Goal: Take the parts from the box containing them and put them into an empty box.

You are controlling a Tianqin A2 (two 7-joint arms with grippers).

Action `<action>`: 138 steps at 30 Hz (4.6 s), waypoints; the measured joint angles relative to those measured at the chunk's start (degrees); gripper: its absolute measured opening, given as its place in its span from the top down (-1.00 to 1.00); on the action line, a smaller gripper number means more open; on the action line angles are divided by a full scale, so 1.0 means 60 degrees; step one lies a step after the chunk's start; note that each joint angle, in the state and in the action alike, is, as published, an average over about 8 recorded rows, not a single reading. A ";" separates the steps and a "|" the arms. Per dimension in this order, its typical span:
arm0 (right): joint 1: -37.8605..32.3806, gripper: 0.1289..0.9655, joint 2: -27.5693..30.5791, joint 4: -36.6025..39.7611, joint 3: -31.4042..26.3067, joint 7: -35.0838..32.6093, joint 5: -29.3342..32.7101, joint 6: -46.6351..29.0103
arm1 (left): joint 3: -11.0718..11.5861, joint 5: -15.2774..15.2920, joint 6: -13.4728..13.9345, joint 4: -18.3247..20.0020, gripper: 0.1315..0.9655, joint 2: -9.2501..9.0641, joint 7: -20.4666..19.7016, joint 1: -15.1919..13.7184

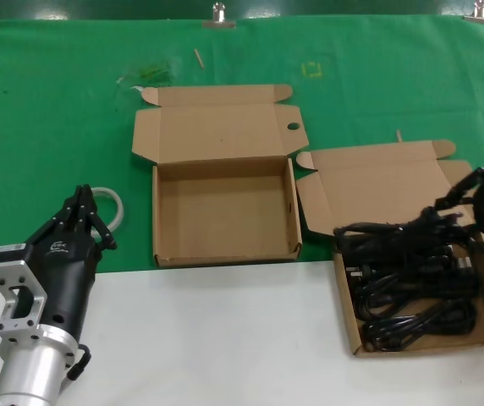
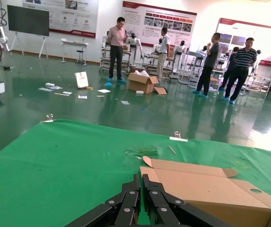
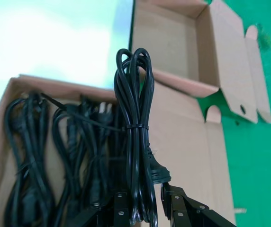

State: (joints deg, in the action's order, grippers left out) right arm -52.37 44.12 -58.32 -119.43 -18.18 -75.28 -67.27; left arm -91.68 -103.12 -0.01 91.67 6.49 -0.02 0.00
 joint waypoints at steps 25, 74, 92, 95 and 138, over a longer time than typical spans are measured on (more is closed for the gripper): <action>-0.0958 0.69 -0.2800 0.0554 -0.1028 0.1209 0.1179 0.1194 | 0.0000 0.0000 0.0000 0.0000 0.94 0.0000 0.0000 0.0000; -0.1773 0.70 -0.5875 0.4910 -0.1675 -0.0230 0.1667 0.3817 | 0.0000 0.0000 0.0000 0.0000 0.94 0.0000 0.0000 0.0000; -0.1678 0.70 -0.6001 0.5114 -0.1674 -0.0454 0.1612 0.4055 | 0.0000 0.0000 0.0000 0.0000 0.94 0.0000 0.0000 0.0000; -0.1655 0.68 -0.6006 0.5104 -0.1678 -0.0477 0.1607 0.4066 | 0.0000 0.0000 0.0000 0.0000 0.94 0.0000 0.0000 0.0000; -0.1217 -0.73 -0.4435 0.2277 -0.1491 0.0951 0.1923 0.3348 | 0.0000 0.0000 0.0000 0.0000 0.94 0.0000 0.0000 0.0000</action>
State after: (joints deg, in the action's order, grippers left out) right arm -59.68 17.51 -44.65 -128.38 -12.47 -63.74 -47.19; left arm -91.68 -103.12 -0.01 91.67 6.49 -0.02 0.00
